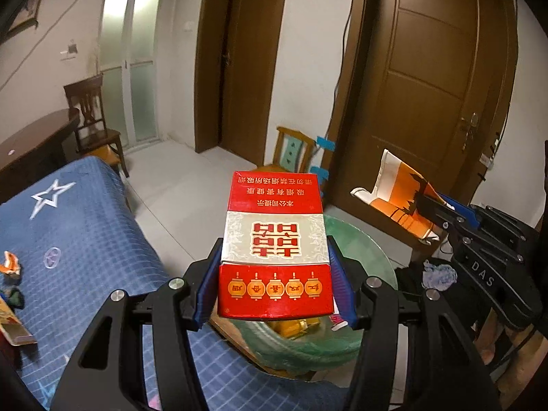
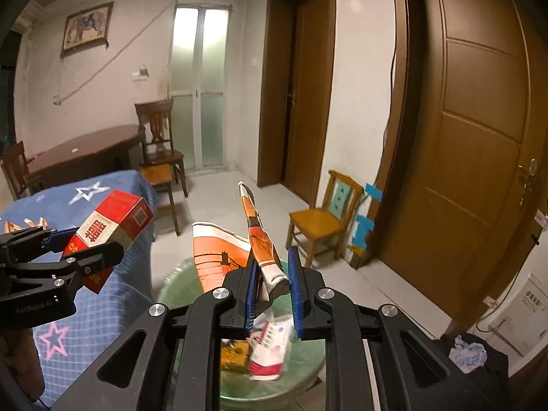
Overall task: Collect trash
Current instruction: 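Carry the red box and orange paper bag in both tools over the bin, then open both tools to drop the red box and paper bag into the bin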
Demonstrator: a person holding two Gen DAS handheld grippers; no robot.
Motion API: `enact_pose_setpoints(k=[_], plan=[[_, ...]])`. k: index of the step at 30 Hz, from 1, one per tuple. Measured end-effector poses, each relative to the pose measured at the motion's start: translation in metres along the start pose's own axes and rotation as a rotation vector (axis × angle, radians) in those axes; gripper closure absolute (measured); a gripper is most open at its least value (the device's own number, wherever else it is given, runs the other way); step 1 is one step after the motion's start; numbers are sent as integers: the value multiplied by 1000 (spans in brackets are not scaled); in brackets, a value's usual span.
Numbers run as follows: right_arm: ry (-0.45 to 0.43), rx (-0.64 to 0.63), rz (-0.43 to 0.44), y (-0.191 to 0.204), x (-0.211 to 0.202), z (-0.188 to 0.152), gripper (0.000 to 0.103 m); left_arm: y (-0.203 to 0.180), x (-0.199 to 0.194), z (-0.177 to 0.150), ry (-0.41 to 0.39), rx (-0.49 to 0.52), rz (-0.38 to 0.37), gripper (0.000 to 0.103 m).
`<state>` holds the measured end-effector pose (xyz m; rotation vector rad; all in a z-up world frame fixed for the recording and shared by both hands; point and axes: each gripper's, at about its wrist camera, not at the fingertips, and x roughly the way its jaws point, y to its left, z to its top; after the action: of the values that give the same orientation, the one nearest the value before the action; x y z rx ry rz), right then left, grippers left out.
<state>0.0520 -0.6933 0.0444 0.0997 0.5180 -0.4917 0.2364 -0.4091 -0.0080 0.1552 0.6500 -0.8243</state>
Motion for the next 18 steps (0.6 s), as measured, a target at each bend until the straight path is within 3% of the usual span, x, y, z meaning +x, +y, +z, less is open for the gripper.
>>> enact_pose_setpoints(k=[11,18], plan=[[125,9,-5,-12,54,-22,85,-16,48,-9,98,5,-21,49],[164,11,-11,-11,65,-38,85,-22,61,-10,120,7,-12,49]])
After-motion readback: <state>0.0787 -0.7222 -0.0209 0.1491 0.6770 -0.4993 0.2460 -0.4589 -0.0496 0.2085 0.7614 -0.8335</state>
